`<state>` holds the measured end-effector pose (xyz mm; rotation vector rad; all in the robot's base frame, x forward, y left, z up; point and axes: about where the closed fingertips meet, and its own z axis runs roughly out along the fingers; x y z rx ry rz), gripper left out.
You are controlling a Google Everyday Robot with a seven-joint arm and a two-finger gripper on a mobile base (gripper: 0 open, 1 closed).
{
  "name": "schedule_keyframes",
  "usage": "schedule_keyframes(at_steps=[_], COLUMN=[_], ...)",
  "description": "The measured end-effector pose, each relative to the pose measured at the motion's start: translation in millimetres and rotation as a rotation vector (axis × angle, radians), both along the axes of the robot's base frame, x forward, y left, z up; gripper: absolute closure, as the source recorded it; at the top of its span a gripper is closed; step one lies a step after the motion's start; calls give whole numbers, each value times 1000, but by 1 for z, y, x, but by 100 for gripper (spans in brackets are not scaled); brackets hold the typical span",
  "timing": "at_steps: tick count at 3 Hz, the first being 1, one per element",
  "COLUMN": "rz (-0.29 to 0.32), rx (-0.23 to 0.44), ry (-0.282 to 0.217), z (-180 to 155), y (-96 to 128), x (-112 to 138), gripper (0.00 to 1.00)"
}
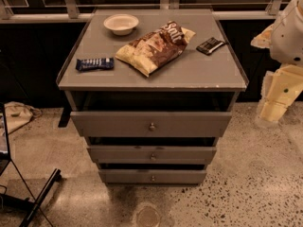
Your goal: Open middle drawer
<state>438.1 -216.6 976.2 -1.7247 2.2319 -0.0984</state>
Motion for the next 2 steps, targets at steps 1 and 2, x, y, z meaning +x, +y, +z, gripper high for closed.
schedule_keyframes(at_steps=[1, 2], rz=[0, -42], rx=[0, 30], ry=[0, -28], z=[0, -10], y=[0, 0], x=[0, 0], gripper=[0, 0])
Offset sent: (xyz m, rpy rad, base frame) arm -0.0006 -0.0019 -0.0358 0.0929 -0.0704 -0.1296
